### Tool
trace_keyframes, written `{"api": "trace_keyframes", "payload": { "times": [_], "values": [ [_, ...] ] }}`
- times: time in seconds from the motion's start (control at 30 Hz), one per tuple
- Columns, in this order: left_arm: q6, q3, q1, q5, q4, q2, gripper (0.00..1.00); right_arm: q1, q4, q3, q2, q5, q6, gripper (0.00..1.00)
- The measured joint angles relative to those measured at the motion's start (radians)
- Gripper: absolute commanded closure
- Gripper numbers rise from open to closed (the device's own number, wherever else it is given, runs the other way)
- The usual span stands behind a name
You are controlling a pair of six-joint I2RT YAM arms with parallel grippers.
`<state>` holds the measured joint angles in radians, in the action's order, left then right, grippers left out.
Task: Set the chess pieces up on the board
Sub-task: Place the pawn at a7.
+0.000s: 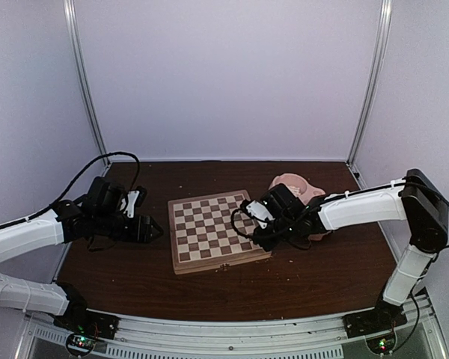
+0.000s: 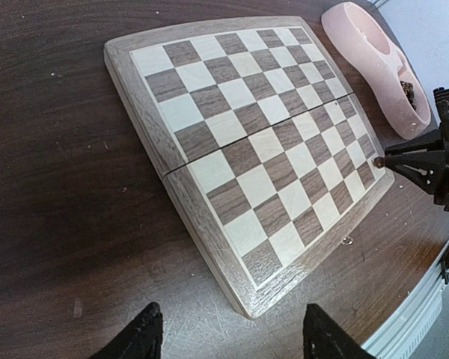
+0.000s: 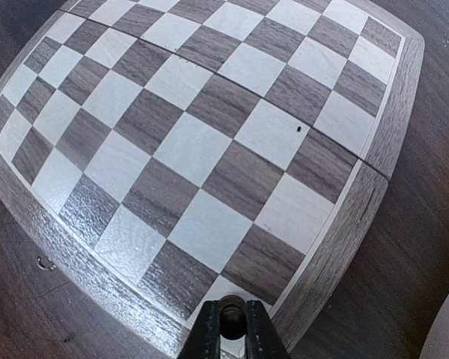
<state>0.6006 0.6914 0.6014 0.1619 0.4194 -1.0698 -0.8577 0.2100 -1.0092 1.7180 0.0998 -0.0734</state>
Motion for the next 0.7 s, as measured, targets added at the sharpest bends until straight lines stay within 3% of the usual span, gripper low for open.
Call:
{"api": "trace_keyframes", "payload": {
  "times": [0.7],
  "values": [
    [0.005, -0.017, 0.0, 0.0, -0.001, 0.01, 0.36, 0.0, -0.026, -0.073, 0.082, -0.076, 0.023, 0.89]
  ]
}}
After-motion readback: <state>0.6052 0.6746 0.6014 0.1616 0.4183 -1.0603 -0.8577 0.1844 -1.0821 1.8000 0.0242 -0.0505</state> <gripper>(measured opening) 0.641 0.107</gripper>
